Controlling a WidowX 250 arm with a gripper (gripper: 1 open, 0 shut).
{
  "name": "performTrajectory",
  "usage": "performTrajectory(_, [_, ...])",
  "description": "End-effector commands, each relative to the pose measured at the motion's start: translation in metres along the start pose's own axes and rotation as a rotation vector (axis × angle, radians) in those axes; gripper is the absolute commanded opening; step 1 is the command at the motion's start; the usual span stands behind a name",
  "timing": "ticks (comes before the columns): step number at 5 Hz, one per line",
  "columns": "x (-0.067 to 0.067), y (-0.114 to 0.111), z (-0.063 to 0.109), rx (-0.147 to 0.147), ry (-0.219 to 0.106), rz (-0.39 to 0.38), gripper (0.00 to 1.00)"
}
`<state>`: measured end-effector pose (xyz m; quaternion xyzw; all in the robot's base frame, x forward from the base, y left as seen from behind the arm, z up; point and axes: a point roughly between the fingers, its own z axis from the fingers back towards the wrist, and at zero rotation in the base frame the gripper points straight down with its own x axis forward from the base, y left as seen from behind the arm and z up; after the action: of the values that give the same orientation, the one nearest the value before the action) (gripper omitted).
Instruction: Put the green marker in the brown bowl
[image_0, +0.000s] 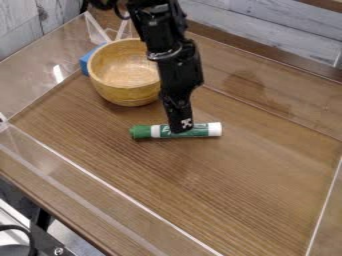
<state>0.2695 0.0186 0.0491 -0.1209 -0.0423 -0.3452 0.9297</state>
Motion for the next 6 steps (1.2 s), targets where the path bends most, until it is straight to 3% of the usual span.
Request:
performTrajectory(1, [0.008,0.010,0.022,0.057,-0.041,-0.018,0.00])
performTrajectory(2, [0.008,0.015,0.020,0.052,-0.039,-0.038,1.00])
performTrajectory(6, [0.005,0.023,-0.011,0.045,-0.042,-0.102,1.00])
